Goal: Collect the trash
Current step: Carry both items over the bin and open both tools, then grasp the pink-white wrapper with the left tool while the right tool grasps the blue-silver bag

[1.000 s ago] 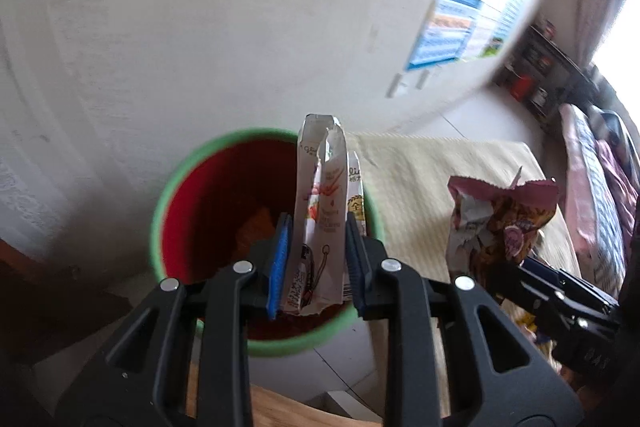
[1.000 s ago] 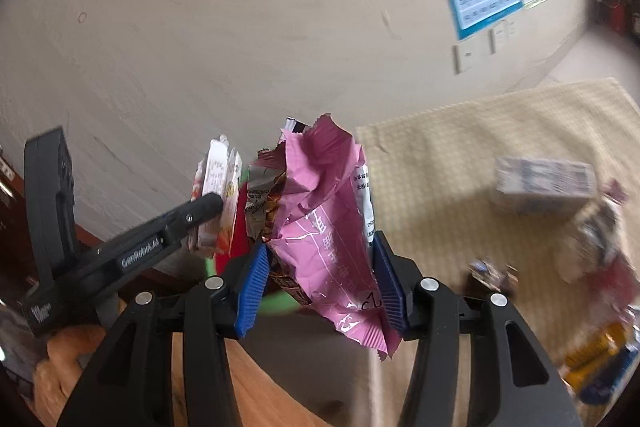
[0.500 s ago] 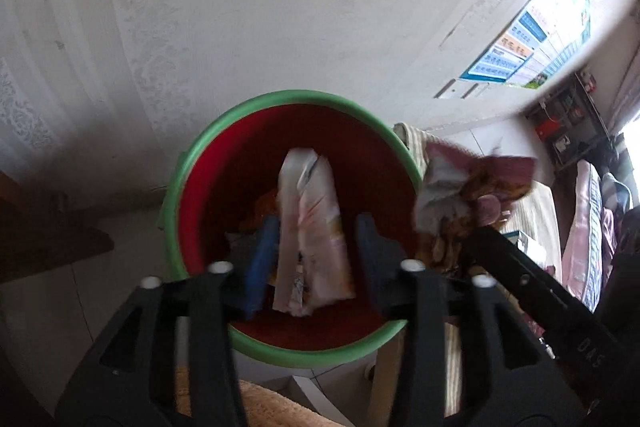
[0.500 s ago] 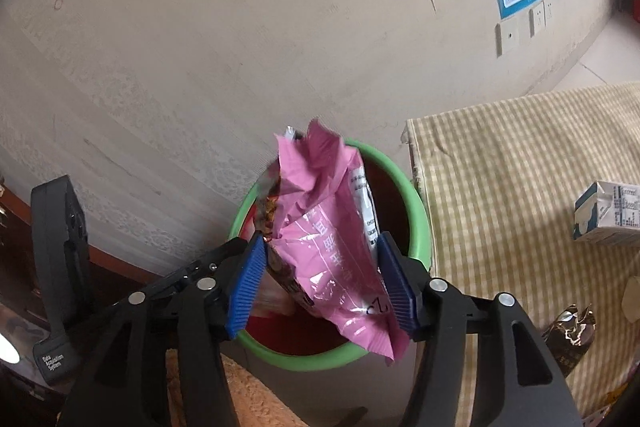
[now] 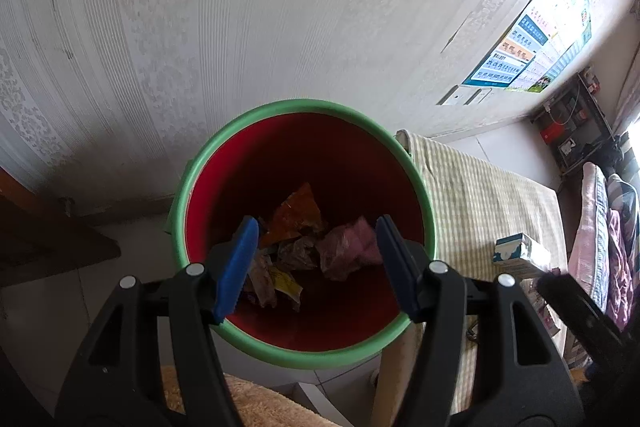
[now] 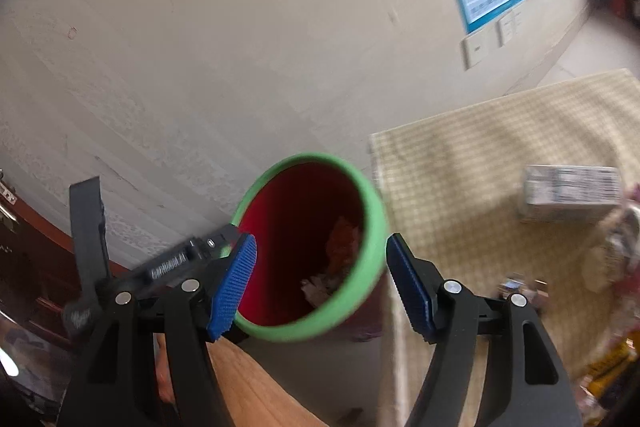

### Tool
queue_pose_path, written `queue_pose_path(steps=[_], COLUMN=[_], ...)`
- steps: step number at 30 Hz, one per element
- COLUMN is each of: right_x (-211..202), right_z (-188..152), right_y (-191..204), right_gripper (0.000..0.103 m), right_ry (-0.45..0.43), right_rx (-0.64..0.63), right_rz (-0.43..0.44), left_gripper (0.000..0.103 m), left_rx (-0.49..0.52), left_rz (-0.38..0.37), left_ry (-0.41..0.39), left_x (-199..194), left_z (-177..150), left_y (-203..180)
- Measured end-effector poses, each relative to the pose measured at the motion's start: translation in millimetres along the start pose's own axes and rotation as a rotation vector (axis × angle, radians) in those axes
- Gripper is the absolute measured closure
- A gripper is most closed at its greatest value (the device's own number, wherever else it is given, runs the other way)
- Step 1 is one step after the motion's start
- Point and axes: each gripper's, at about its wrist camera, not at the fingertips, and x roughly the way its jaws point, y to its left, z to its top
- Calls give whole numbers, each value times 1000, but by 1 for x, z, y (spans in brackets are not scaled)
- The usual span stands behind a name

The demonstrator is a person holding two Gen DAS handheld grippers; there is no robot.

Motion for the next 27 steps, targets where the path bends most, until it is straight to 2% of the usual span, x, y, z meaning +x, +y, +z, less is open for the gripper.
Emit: queue_pose_path(steps=[4, 9, 13, 15, 17, 19, 21, 25, 27], right_x=[-36, -75, -102, -114, -126, -134, -145, -166, -173], right_z=[-19, -51, -73, -81, -88, -92, -95, -104, -111], right_y=[-22, -66, -117, -145, -166, -178, -189, -198, -201], right_gripper=[31, 31, 31, 31, 31, 31, 31, 31, 31], right_ry=[-34, -51, -80, -81, -90, -90, -92, -103, -98], right_rx=[-11, 16, 111, 194, 260, 284, 310, 337, 350], right_rz=[-81, -215, -365, -400, -416, -430, -430, -435, -436], left_gripper=[45, 44, 43, 43, 43, 43, 43, 43, 43], left_rx=[33, 89, 154, 191, 233, 278, 368, 596, 724], left_rz=[25, 53, 65, 56, 23, -42, -108, -318, -356], left_ry=[-31, -71, -99, -115, -99, -42, 36, 209, 245], left_x=[-7, -17, -25, -30, -30, -22, -12, 2, 5], left_z=[-2, -7, -13, -20, -34, -57, -88, -166, -196], left_y=[-7, -20, -34, -46, -64, -86, -117, -197, -230])
